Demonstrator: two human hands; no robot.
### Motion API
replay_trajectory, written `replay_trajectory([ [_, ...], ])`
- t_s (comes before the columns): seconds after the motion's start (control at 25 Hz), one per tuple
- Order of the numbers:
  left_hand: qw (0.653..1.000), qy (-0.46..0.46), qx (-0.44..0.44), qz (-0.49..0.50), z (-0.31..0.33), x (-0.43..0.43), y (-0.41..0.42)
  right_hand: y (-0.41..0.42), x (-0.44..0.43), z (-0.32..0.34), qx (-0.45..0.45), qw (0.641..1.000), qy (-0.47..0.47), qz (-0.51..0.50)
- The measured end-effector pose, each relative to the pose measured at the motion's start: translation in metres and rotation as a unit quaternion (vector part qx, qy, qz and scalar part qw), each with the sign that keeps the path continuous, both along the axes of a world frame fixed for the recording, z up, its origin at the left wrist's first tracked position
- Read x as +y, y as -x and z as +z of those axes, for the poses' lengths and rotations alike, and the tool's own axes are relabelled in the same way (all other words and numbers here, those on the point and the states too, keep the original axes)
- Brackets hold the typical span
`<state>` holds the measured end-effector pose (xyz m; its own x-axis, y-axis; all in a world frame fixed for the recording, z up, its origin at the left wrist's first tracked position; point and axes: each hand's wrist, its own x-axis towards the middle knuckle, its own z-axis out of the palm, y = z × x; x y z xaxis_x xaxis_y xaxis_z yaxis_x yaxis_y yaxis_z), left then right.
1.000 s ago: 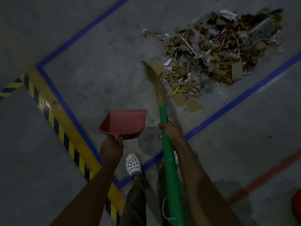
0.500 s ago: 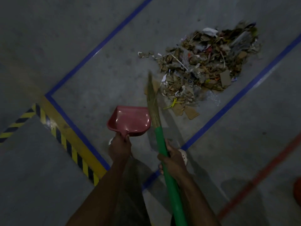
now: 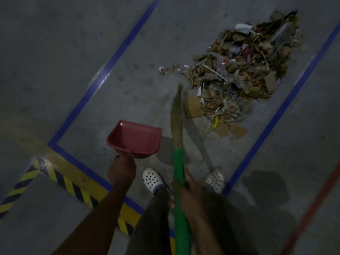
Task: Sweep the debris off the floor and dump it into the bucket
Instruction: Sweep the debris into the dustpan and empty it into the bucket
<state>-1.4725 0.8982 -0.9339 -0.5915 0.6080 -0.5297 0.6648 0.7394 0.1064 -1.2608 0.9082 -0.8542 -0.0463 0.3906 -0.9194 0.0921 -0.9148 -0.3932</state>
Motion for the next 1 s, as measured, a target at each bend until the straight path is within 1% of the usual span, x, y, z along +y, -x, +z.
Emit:
replay_trajectory([
  [0.08,1.0,0.003,0.014,-0.011,0.009,0.022,0.038,0.053,0.003,0.028,0.062,0.997,0.008,-0.051],
  [0.12,1.0,0.001,0.017,-0.026,0.01,0.034,0.053,0.076,0.016,0.029,0.098,0.992,0.019,-0.079],
  [0.2,0.999,-0.004,0.02,-0.044,0.004,0.062,0.081,0.114,0.063,0.001,0.134,0.987,0.017,-0.084],
  [0.28,0.998,-0.008,0.036,-0.044,-0.015,0.096,0.106,0.134,0.133,-0.043,0.102,0.992,0.01,-0.072],
  [0.32,0.998,-0.017,0.043,-0.049,-0.026,0.111,0.115,0.13,0.164,-0.066,0.088,0.993,0.002,-0.076],
  [0.4,0.994,-0.047,0.049,-0.083,-0.048,0.143,0.128,0.118,0.208,-0.105,0.067,0.992,-0.014,-0.104],
  [0.44,0.992,-0.051,0.046,-0.104,-0.058,0.161,0.134,0.109,0.218,-0.114,0.056,0.989,-0.02,-0.138],
  [0.52,0.988,-0.039,0.044,-0.139,-0.066,0.191,0.14,0.094,0.212,-0.098,0.023,0.982,-0.035,-0.184],
  [0.6,0.986,-0.03,0.043,-0.16,-0.062,0.216,0.139,0.087,0.187,-0.054,0.006,0.98,-0.046,-0.195],
  [0.64,0.985,-0.026,0.038,-0.167,-0.055,0.228,0.135,0.082,0.171,-0.03,0.028,0.976,-0.049,-0.212],
  [0.68,0.984,-0.021,0.034,-0.174,-0.047,0.237,0.13,0.079,0.162,-0.009,0.058,0.965,-0.043,-0.251],
  [0.76,0.978,-0.017,0.033,-0.204,-0.028,0.257,0.124,0.076,0.161,0.015,0.063,0.949,-0.042,-0.307],
  [0.92,0.947,-0.031,0.012,-0.32,0.0,0.294,0.113,0.073,0.185,0.029,0.056,0.923,-0.082,-0.373],
  [1.0,0.928,-0.027,0.013,-0.37,0.004,0.315,0.108,0.069,0.194,0.019,0.019,0.92,-0.079,-0.383],
])
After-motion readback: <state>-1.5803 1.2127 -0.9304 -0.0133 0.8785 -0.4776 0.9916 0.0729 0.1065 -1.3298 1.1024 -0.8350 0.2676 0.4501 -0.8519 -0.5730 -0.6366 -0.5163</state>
